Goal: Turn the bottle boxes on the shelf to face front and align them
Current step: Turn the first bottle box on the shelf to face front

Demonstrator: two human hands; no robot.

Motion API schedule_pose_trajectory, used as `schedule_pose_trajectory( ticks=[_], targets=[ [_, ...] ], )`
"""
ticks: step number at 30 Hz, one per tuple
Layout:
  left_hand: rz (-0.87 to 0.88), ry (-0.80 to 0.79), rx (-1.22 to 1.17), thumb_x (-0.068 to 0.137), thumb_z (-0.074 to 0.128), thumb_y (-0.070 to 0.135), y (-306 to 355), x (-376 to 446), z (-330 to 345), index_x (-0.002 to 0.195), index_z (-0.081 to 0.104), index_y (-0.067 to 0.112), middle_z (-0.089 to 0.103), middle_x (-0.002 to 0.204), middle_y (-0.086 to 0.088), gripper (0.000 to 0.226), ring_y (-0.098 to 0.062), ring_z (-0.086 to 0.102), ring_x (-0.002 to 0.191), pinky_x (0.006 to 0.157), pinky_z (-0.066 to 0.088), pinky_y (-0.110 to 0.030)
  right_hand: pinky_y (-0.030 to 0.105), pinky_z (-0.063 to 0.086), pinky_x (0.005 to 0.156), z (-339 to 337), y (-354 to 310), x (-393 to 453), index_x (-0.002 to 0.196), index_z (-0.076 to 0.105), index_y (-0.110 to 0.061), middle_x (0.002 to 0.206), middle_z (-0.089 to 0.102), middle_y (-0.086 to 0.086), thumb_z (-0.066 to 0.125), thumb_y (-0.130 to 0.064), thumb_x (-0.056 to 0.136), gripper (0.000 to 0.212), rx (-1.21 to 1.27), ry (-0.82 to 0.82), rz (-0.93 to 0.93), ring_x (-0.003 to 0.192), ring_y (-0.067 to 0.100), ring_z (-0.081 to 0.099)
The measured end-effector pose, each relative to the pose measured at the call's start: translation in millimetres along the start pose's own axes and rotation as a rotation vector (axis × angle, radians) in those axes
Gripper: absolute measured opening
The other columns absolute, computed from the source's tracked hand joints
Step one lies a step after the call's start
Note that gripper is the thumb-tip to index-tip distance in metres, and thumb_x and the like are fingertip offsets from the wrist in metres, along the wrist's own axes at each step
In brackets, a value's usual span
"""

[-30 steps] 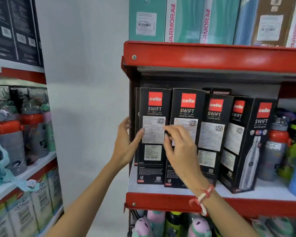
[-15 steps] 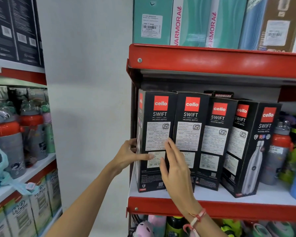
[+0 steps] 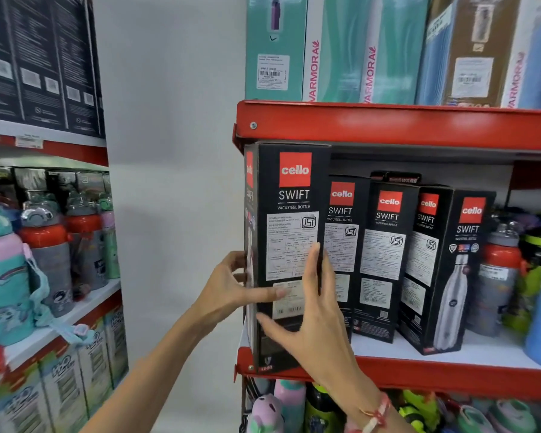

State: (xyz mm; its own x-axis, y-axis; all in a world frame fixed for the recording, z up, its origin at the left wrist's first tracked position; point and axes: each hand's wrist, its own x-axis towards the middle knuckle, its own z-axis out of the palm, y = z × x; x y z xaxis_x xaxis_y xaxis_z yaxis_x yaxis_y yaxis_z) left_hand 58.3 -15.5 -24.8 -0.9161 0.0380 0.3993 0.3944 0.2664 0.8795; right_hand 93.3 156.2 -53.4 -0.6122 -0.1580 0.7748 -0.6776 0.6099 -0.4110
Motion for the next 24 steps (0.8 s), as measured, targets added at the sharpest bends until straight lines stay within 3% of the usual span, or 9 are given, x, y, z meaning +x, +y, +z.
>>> schedule_pose_trajectory(
  ticks=[4,6,8,12,16,18,20,22,24],
  targets=[
    [0.007,0.041,-0.084,0.028,0.092,0.056,4,-17,6,0.109,0.05,0.029,0.075,0.1,0.007,0.095,-0.008,0.072,0.094,0.07,0.058,-0.019,0.041,0.033,0.105,-12,-7,0,0.139,-0.026,-0.044,0.152,-0.016,-0.019,0.063,-0.077,0.055,0.127,0.07,-0.036,0.058,0.142,0.017,0.017],
    [0.014,0.027,-0.073,0.035,0.092,0.053,11,-19,0,0.114,0.05,0.029,0.075,0.105,0.003,0.092,-0.013,0.072,0.097,0.079,0.059,-0.028,0.037,0.028,0.106,-17,-3,6,0.136,-0.027,-0.05,0.154,-0.016,-0.019,0.065,-0.077,0.053,0.127,0.134,-0.082,0.085,0.138,0.006,0.01],
    [0.035,0.042,-0.029,0.04,0.092,0.05,13,-22,-6,0.116,0.05,0.036,0.074,0.106,0.003,0.087,-0.013,0.072,0.097,0.08,0.059,-0.028,0.03,0.018,0.106,-21,6,14,0.134,-0.026,-0.054,0.153,-0.02,-0.02,0.066,-0.075,0.055,0.123,0.179,-0.175,0.102,0.135,-0.003,0.0],
    [0.107,0.128,0.03,0.06,0.089,0.024,1,-22,-5,0.113,0.052,0.049,0.075,0.101,0.008,0.069,-0.012,0.073,0.092,0.076,0.061,-0.025,0.03,0.017,0.114,-15,18,31,0.141,-0.017,-0.048,0.158,-0.006,-0.012,0.072,-0.047,0.073,0.111,0.166,-0.279,0.093,0.142,0.006,0.008],
    [0.115,0.247,0.037,0.07,0.082,0.009,-12,-9,4,0.129,0.05,0.035,0.076,0.101,0.007,0.072,-0.011,0.074,0.09,0.073,0.061,-0.022,0.033,0.029,0.112,3,20,51,0.137,-0.018,-0.051,0.157,0.02,-0.007,0.072,-0.015,0.08,0.112,0.167,-0.28,0.089,0.138,0.013,0.031],
    [0.11,0.279,0.074,0.071,0.081,0.008,-18,1,9,0.13,0.049,0.032,0.075,0.107,0.002,0.071,-0.014,0.073,0.094,0.076,0.061,-0.023,0.024,0.034,0.104,14,25,57,0.141,-0.017,-0.046,0.153,0.03,-0.004,0.071,-0.008,0.079,0.114,0.128,-0.237,0.105,0.131,0.013,0.043],
    [0.105,0.297,0.113,0.071,0.081,0.008,-26,9,16,0.13,0.049,0.034,0.073,0.111,0.0,0.071,-0.017,0.071,0.1,0.082,0.061,-0.032,0.009,0.039,0.09,24,33,57,0.144,-0.015,-0.04,0.143,0.046,-0.001,0.071,-0.005,0.078,0.113,0.073,-0.192,0.136,0.106,0.008,0.058],
    [0.086,0.316,0.133,0.071,0.081,0.01,-34,16,24,0.134,0.047,0.032,0.072,0.114,0.0,0.075,-0.018,0.069,0.104,0.088,0.059,-0.042,-0.005,0.035,0.071,34,41,55,0.145,-0.014,-0.034,0.138,0.052,0.001,0.069,-0.002,0.079,0.11,0.004,-0.164,0.162,0.079,0.002,0.054],
    [0.078,0.335,0.154,0.071,0.08,0.013,-41,21,31,0.136,0.044,0.036,0.072,0.112,0.007,0.078,-0.014,0.069,0.102,0.089,0.058,-0.042,0.002,0.042,0.062,41,45,53,0.147,-0.013,-0.028,0.137,0.051,0.004,0.066,-0.004,0.082,0.105,-0.091,-0.122,0.181,0.068,0.004,0.051]
  ],
)
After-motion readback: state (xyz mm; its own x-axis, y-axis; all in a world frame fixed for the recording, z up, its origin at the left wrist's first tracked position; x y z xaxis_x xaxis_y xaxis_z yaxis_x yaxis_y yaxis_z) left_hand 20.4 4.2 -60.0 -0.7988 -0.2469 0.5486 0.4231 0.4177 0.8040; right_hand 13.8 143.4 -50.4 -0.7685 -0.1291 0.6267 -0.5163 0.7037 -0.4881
